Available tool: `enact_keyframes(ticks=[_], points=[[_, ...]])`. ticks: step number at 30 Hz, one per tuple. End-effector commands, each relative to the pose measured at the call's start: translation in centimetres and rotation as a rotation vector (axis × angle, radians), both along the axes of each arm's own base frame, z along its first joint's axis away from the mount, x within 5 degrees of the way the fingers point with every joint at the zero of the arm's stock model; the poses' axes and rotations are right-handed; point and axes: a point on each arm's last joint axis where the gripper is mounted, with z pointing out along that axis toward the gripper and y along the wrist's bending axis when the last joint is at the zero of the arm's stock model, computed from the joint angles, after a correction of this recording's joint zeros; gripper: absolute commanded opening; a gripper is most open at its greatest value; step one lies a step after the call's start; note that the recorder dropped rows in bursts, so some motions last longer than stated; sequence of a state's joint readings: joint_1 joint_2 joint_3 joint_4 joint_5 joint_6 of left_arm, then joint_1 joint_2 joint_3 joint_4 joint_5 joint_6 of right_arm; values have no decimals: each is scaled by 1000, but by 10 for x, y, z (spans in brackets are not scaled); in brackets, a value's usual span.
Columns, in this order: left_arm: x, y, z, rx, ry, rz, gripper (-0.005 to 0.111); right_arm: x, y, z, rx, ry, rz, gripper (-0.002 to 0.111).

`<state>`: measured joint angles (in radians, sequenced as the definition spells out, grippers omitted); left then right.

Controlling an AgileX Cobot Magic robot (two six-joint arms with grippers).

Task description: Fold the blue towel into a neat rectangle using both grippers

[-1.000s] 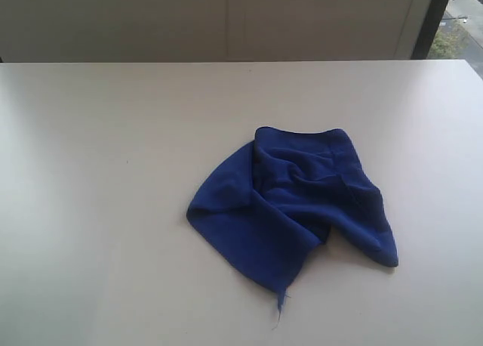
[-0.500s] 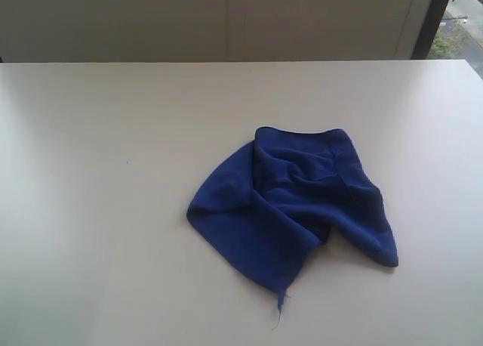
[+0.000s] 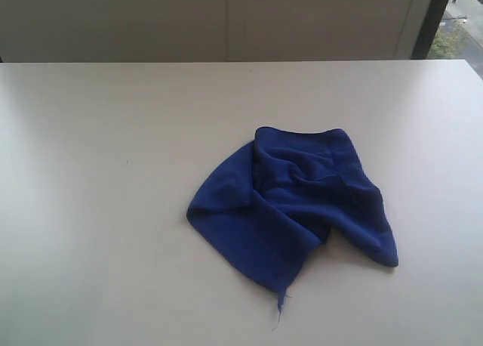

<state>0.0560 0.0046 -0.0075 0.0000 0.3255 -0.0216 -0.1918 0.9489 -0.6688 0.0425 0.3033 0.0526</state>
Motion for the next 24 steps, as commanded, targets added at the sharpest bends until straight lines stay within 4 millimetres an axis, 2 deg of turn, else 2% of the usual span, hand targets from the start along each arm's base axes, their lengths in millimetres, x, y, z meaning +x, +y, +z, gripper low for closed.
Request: enact_keyframes(ticks=[1,8,11,14,17,24], points=[[0,0,-3,0,10,0,0,40,4,-11,11,90,53,0],[0,0,-3,0,10,0,0,97,33,-39,38,351,185,0],[0,0,-3,0,10,0,0,119,42,-50,48,387,210,0],[0,0,-3,0,10,0,0,141,49,-68,151,443,196,0],[0,0,-3,0,10,0,0,163,53,-83,180,505,226,0],[0,0,-3,0,10,0,0,206,61,-99,193,541,323,0]])
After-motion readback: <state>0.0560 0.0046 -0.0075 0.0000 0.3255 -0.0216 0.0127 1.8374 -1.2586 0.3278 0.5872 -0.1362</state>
